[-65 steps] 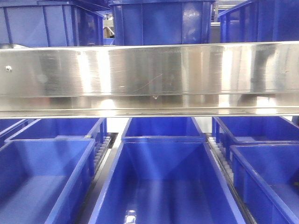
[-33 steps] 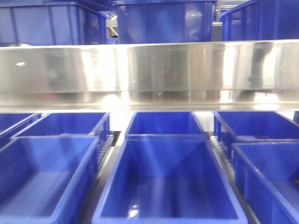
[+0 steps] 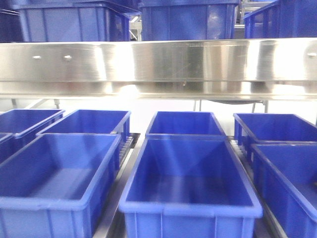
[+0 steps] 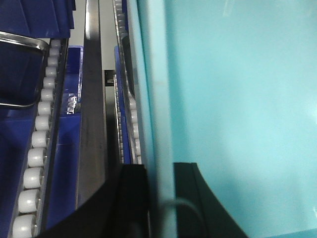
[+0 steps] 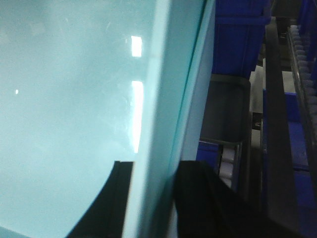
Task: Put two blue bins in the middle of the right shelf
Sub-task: 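Drive the base away from the rack carrying both bins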
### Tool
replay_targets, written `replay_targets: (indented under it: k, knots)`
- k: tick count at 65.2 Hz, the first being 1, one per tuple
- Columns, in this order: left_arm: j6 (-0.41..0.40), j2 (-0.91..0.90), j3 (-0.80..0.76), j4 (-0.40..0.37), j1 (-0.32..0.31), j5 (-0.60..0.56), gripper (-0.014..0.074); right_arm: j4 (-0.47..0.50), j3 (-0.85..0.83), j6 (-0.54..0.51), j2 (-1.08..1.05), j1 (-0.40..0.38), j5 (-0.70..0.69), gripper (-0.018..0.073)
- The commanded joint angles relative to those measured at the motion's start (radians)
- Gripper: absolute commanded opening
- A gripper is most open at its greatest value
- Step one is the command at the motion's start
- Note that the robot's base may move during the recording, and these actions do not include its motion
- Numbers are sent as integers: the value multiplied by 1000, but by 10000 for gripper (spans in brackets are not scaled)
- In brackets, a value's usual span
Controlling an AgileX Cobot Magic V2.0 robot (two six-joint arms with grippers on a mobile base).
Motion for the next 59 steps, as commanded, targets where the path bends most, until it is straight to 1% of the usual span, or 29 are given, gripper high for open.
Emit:
replay_targets:
  k: [1, 59]
  knots:
    - [5, -10, -15, -33, -9, -115, -111, 40, -18, -4, -17, 1, -72, -153]
    - [5, -10, -15, -33, -9, -115, -111, 40, -18, -4, -17, 1, -75, -153]
